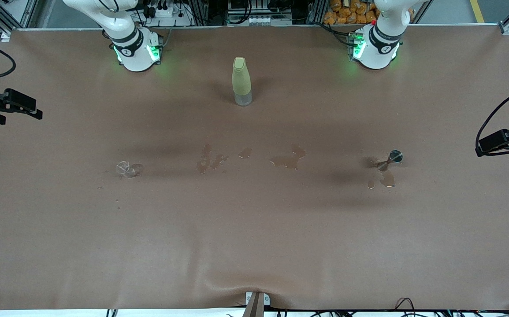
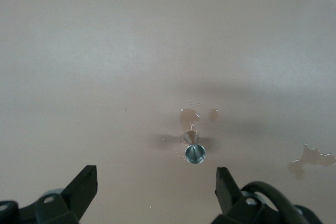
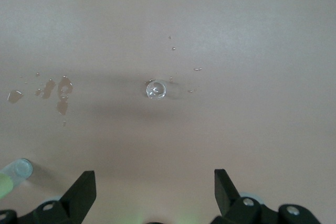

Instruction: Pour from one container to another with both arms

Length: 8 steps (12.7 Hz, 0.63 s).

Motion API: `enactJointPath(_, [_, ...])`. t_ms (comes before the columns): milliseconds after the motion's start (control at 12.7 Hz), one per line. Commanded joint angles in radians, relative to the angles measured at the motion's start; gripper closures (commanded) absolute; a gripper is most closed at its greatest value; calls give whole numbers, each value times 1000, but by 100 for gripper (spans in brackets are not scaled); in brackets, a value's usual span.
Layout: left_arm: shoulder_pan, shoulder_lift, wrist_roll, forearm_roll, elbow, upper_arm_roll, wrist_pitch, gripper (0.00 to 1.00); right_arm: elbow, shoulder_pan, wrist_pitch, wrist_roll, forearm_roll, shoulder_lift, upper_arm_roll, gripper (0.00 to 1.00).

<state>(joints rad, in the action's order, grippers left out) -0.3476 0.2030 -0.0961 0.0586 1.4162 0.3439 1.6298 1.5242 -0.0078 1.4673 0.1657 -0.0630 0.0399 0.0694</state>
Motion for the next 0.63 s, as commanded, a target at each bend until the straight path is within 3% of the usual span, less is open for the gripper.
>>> enactJointPath(0, [140,-27,-79,-20,12,-127,-10,0,-33,31,-15,-26,23,17,24,0])
enactJointPath(157, [220,-28,-91,-66,12,-204,-13,0,-33,58,-12,-19,22,18,62,0])
enactJointPath(549, [230,-22,-94,-105,9,-214,-11,0,-32,57,-15,-18,19,18,64,0])
